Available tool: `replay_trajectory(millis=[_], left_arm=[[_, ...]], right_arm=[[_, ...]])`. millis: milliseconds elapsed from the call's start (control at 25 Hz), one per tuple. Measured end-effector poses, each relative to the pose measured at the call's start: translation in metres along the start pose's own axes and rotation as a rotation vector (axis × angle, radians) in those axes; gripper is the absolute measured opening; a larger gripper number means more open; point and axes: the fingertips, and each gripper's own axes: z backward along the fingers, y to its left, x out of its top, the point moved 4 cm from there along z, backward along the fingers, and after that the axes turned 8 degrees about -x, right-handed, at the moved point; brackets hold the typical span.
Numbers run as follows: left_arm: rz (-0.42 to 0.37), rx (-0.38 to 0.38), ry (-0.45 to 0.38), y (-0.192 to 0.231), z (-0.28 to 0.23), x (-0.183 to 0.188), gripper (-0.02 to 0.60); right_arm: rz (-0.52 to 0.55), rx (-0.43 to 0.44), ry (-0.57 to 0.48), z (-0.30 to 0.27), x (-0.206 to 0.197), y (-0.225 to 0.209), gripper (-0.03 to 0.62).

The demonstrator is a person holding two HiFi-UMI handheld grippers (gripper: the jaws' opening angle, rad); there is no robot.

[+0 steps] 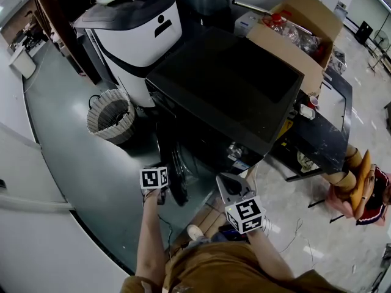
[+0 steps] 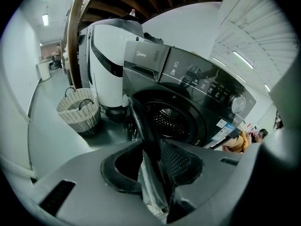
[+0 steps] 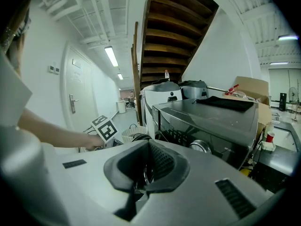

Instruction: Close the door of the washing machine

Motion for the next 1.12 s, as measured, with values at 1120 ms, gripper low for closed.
replay_trajectory(millis=[1120], left_arm=[[0.053, -0.142, -0.018, -0.043, -0.031, 0.018, 0.144]], right_arm=[[-0.018, -0.035, 0.022, 0.001, -0.008, -0.015, 0.012]])
